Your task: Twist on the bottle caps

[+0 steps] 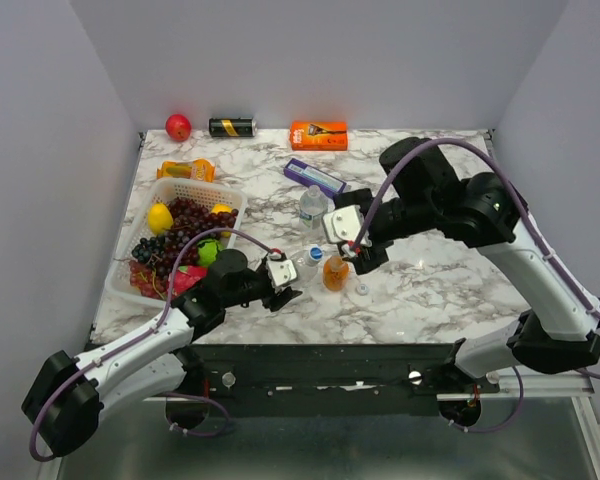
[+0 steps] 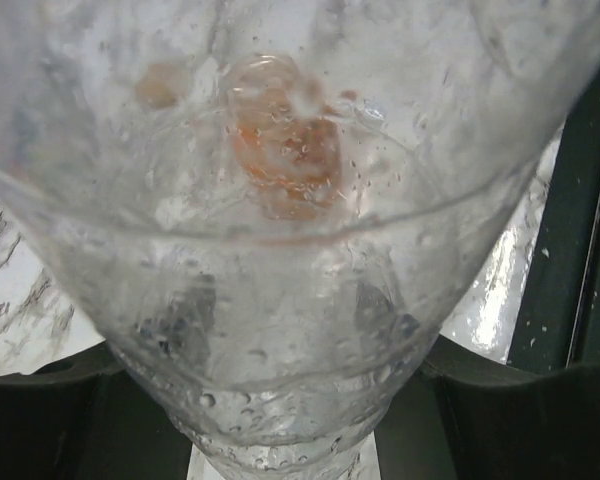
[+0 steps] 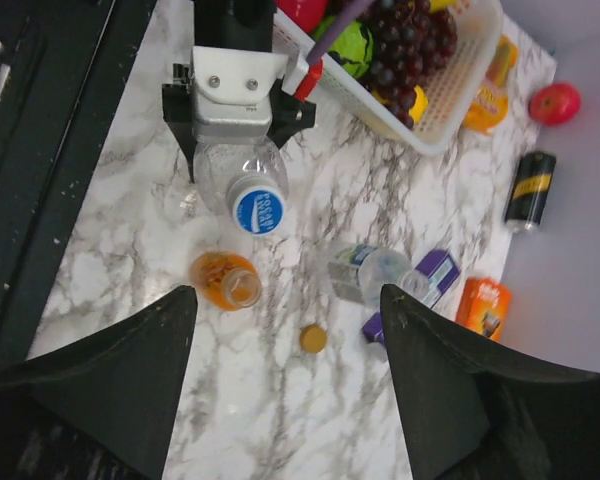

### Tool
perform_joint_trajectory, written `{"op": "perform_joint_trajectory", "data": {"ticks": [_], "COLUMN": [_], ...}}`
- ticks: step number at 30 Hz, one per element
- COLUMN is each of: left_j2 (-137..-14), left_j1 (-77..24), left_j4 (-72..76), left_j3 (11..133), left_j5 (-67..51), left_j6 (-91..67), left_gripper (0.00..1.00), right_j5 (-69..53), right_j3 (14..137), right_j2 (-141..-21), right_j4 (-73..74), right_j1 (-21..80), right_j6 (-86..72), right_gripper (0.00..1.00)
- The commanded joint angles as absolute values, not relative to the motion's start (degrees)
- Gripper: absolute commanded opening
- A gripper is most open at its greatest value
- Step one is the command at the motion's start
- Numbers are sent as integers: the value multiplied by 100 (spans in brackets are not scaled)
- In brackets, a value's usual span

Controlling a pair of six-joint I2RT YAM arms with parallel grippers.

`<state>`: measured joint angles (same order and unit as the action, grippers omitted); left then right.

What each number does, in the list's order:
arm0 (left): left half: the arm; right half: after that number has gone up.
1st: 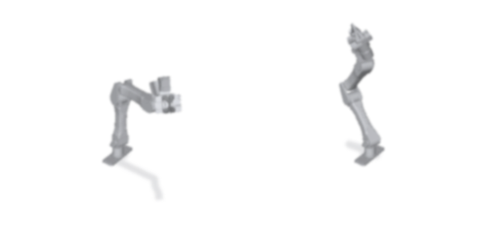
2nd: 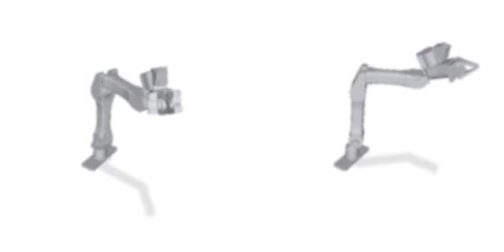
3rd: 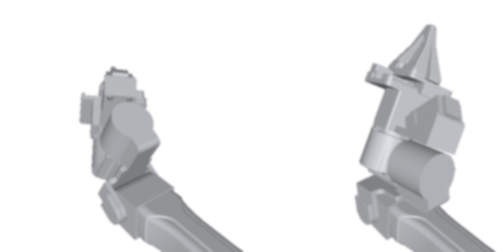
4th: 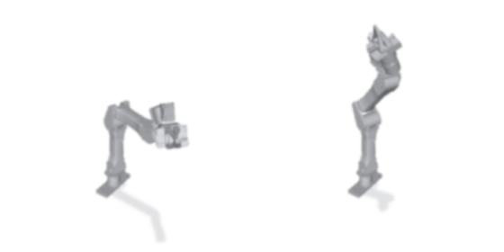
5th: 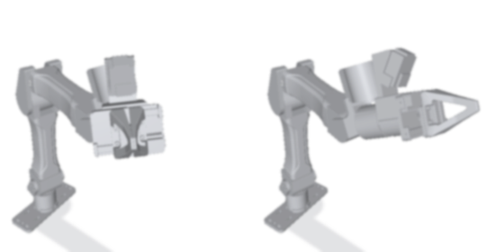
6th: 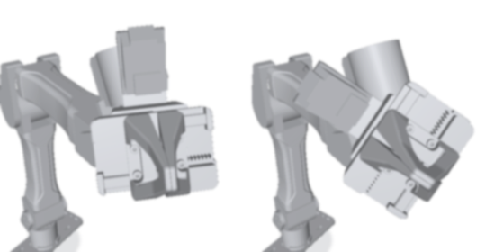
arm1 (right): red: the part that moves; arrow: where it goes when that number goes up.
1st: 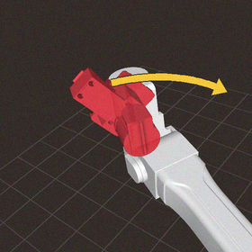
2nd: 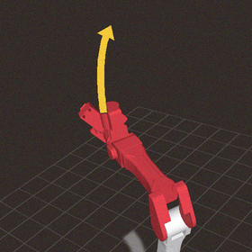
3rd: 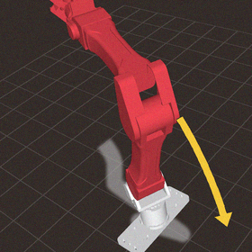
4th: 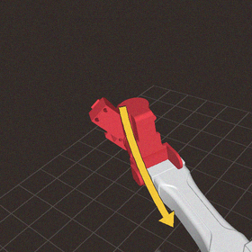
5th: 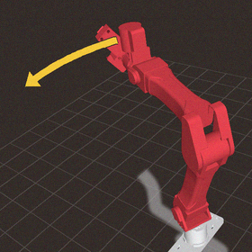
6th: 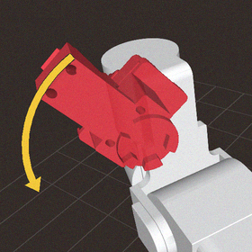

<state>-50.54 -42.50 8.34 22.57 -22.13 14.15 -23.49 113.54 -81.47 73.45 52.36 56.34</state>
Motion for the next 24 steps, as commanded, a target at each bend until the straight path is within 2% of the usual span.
{"op": "perform_joint_trajectory", "data": {"ticks": [1, 5, 11, 17, 24], "left_j2": [-5115, -5194, -5273, -5282, -5352], "left_j1": [-4245, -4254, -4254, -4245, -4245], "left_j4": [88, -87, -150, -53, -26], "left_j3": [2654, 2829, 2936, 2883, 2953], "left_j5": [-2909, -2918, -2900, -2865, -2883], "left_j6": [2425, 2558, 2496, 2417, 2469], "left_gripper": [0, 0, 0, 0, 0], "right_j5": [-3137, -3217, -3138, -3076, -3173], "right_j3": [11338, 11163, 10584, 10204, 10301], "right_j2": [-8455, -8490, -8210, -8051, -8200], "right_j4": [8312, 8551, 8736, 8728, 8736], "right_j1": [5291, 5388, 5458, 5484, 5519], "right_j6": [7697, 8751, 9710, 9879, 9791], "right_gripper": [79, 74, 73, 70, 65]}}
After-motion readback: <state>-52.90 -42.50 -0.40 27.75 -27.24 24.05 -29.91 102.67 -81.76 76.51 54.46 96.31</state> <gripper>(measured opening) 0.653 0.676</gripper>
